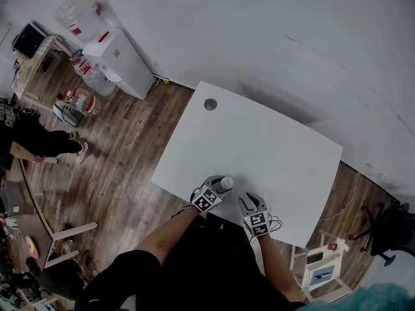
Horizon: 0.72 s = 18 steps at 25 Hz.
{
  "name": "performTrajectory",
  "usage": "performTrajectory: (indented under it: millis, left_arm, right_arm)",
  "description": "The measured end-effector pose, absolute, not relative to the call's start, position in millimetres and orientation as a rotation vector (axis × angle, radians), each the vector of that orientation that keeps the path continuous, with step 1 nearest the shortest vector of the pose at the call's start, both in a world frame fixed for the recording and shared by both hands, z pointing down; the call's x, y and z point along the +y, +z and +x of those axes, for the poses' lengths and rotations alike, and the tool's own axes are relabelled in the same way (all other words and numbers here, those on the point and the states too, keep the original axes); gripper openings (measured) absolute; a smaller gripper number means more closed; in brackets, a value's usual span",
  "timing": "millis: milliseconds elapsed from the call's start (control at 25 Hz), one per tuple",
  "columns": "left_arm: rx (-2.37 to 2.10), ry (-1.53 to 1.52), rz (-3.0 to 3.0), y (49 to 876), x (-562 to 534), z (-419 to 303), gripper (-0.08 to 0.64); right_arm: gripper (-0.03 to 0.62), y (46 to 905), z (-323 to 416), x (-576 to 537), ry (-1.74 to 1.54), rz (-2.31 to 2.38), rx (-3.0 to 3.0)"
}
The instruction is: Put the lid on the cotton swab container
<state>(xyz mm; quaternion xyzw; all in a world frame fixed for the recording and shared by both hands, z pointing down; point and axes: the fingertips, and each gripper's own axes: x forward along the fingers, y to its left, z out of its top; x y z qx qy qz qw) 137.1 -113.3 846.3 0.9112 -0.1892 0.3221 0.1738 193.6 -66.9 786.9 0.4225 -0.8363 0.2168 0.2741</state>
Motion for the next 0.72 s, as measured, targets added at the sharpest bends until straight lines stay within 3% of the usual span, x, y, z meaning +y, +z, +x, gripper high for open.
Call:
performTrajectory:
  millis: [720]
  left_arm:
    - [-0.543, 0.896, 2.608, 843, -117, 140, 0.268]
  right_arm:
    - [0.146, 747, 168, -88, 0.594, 1.140, -2.423]
